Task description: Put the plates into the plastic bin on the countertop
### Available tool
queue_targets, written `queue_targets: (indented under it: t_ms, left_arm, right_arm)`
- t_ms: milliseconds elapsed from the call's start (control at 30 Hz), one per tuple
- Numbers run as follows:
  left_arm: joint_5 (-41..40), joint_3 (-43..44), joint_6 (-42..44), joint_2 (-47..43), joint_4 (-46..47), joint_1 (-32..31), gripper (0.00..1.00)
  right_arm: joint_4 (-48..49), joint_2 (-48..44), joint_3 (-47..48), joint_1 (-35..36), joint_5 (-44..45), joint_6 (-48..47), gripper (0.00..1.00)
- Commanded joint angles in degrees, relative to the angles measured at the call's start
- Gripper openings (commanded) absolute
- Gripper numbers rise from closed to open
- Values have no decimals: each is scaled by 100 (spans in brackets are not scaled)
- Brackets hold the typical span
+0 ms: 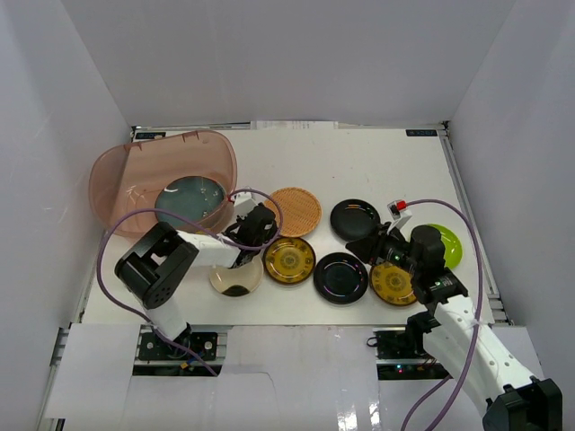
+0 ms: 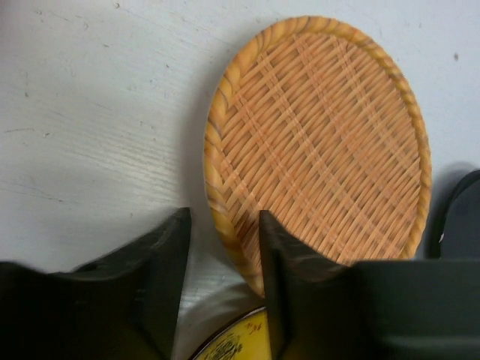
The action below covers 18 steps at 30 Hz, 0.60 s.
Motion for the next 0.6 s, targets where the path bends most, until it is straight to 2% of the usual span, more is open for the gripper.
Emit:
queue_targets:
  t_ms: [0,133,167,267,433,567]
  left_arm:
    - [53,240,85,209,580,84,44]
    - [63,336,156,421,748,85,25]
    - [45,310,174,412,774,85,15]
    - [-121,336,374,211,758,85,1]
    - [-140,407,788,-623,765,85,0]
    - [352,520,1052,-1572,1020,85,0]
  right_arm:
    - [-43,-72,-39,-35,-278,44,27]
    - [-184,-204,-127,-26,-347,44,30]
    - [-254,-204,-145,-26,-357,35,33]
    - [-263,-160,-189,-26,-427,9,37]
    - [-44,51,-268,-17,-726,105,42]
    - [44,244,-215,140,-796,96,44]
